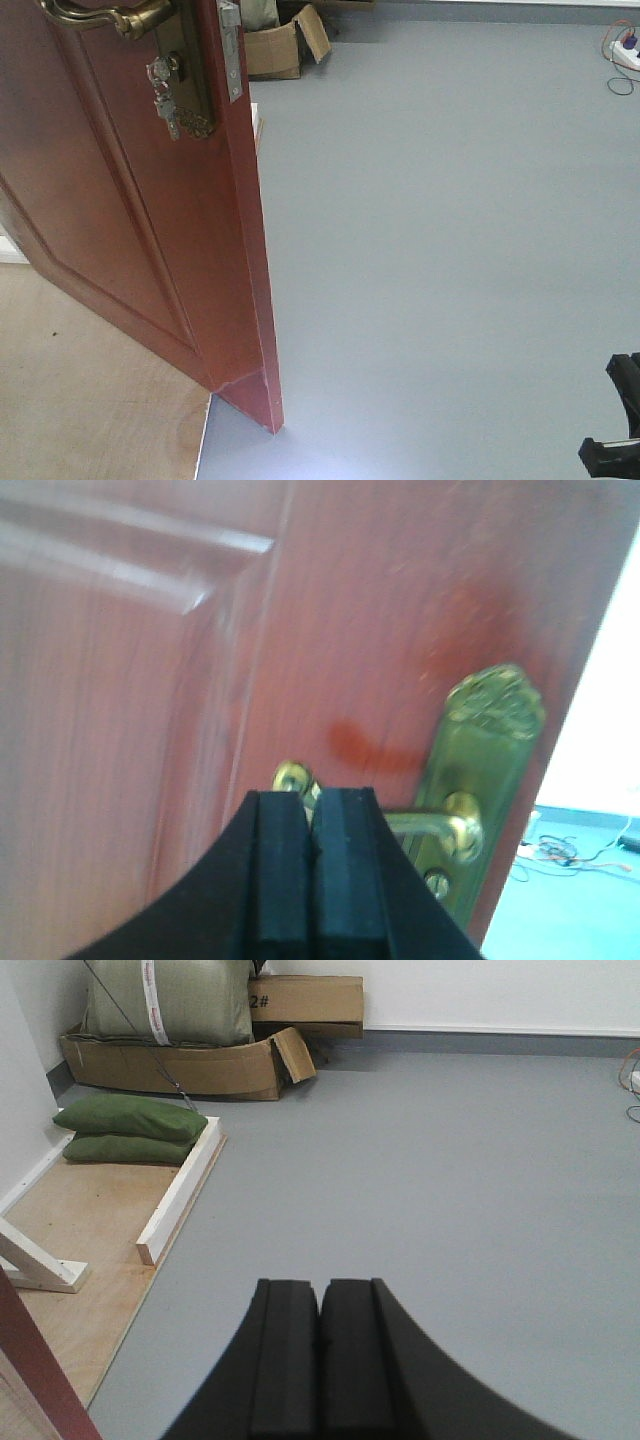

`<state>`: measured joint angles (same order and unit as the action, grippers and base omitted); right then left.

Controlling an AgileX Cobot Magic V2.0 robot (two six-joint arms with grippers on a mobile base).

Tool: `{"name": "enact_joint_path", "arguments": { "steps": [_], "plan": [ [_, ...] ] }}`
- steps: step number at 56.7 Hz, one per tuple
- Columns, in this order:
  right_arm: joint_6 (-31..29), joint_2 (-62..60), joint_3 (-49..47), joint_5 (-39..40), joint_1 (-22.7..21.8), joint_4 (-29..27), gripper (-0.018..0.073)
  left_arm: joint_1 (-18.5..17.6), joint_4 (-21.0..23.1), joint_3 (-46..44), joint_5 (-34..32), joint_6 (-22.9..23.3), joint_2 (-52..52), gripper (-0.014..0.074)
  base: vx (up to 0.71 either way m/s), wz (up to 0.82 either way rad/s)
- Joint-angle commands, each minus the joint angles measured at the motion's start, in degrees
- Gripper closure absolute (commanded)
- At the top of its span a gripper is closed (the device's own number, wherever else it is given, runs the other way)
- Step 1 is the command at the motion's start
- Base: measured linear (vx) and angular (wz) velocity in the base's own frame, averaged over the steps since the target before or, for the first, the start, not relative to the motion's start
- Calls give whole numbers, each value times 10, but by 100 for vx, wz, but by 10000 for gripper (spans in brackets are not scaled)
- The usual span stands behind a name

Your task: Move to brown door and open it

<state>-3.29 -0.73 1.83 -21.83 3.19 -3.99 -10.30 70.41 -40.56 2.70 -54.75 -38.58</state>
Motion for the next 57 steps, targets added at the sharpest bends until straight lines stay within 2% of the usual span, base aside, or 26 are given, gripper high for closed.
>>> {"name": "enact_joint_path", "arguments": {
  "steps": [1,19,57],
  "plan": [
    [-5,-3,2,48,-1,4,559,-6,-14,-36,-4,-1,0,600,0,0],
    [-5,-3,2,47,-1,4,559,-6,-35,-61,-2,-5,0,600,0,0],
    [-5,-3,2,46,-1,4,559,-6,-34,-61,-1,-5,0,600,0,0]
  ]
}}
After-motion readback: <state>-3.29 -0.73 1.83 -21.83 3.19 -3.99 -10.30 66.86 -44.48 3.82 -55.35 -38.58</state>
